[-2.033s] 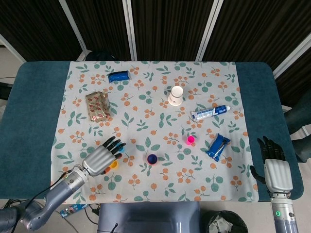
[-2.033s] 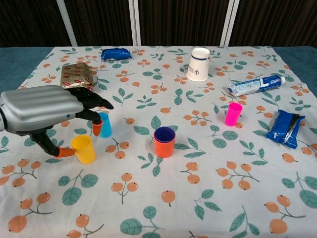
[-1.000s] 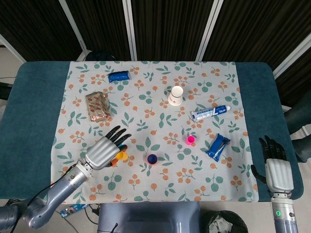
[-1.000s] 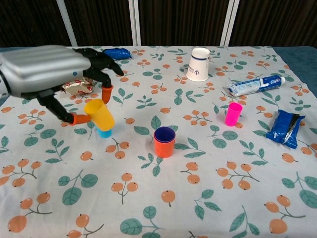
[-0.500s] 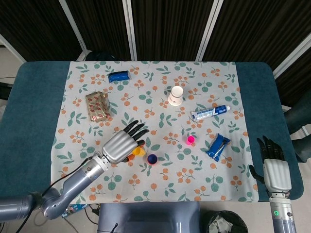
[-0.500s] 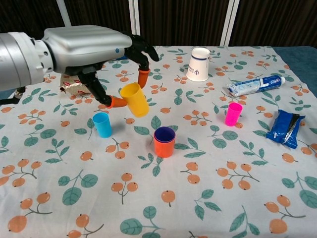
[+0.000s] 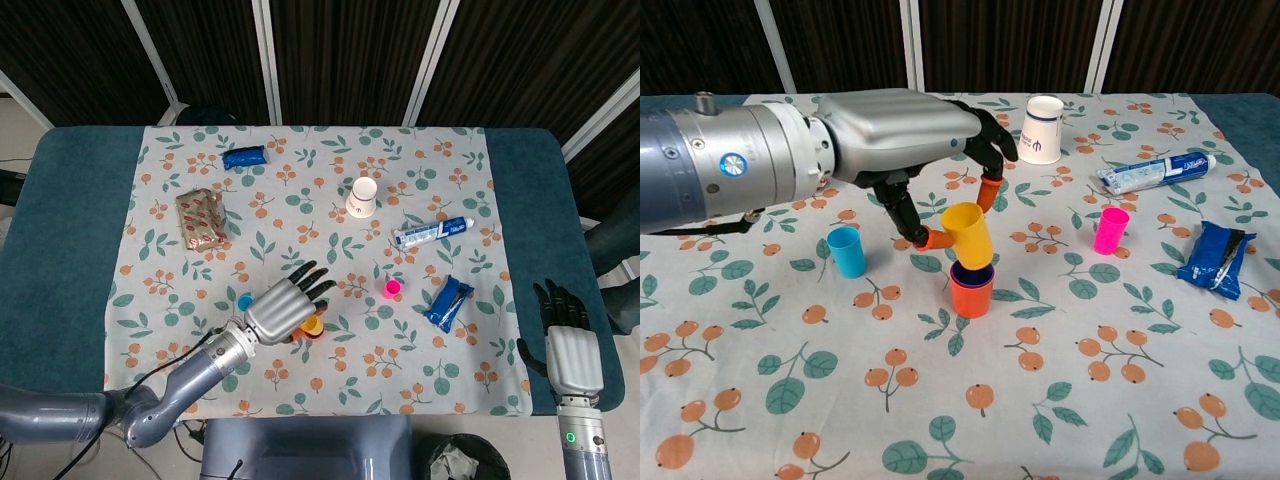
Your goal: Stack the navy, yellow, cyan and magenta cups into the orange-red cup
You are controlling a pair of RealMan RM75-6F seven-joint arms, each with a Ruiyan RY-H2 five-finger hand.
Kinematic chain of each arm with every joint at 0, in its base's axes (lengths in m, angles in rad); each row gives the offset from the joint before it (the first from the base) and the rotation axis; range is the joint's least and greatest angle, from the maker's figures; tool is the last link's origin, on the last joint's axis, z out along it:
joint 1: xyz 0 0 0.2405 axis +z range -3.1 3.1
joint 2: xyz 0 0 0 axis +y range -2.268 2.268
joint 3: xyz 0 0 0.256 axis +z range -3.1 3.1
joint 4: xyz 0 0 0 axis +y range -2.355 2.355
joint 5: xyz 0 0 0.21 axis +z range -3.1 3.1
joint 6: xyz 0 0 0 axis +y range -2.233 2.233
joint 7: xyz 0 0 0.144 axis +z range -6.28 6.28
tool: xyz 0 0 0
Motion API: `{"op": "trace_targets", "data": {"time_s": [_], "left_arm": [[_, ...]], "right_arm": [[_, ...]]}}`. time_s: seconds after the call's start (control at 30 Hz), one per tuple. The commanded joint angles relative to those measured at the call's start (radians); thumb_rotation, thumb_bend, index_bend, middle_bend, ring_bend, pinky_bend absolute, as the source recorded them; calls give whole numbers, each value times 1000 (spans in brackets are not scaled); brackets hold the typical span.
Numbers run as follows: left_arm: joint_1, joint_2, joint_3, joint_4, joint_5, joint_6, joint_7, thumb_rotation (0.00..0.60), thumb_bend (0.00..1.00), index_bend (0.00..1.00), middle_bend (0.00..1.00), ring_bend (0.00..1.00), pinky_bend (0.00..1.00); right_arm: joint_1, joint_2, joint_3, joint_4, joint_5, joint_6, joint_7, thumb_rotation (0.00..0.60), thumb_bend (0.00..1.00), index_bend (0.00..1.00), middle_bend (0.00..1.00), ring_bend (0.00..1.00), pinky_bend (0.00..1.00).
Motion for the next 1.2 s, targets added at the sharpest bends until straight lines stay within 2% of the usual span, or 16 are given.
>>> {"op": "trace_targets", "data": {"time_s": [0.03, 0.67, 0.73, 0.87, 0.97, 1.2], "left_arm": [[-14, -17, 12, 14, -12, 8, 26, 600, 277, 473, 130, 0, 0], [-63, -57, 42, 49, -84, 32, 65, 600, 271, 464, 129, 0, 0], [-67, -58, 50, 52, -95, 32, 73, 600, 228, 414, 120, 0, 0], [-78, -52, 69, 53, -142, 36, 120, 600, 95, 223, 87, 0, 0], [-92, -51, 81, 48, -183, 59, 184, 600, 73, 144, 76, 0, 0], [-93, -32, 60, -4, -200, 115, 181, 600, 71, 118, 73, 0, 0]], "right_arm": [[0, 1, 0, 1, 0, -1, 1, 600, 389, 0, 0, 0, 96], [-4, 2, 3, 3, 5, -2, 4, 600, 389, 0, 0, 0, 96], [-5, 3, 4, 3, 5, -2, 6, 600, 389, 0, 0, 0, 96], [-5, 5, 4, 4, 6, -3, 8, 600, 389, 0, 0, 0, 96], [-6, 5, 6, 3, 9, -3, 5, 600, 388, 0, 0, 0, 96], [-7, 6, 7, 0, 9, -1, 7, 600, 389, 0, 0, 0, 96]]}}
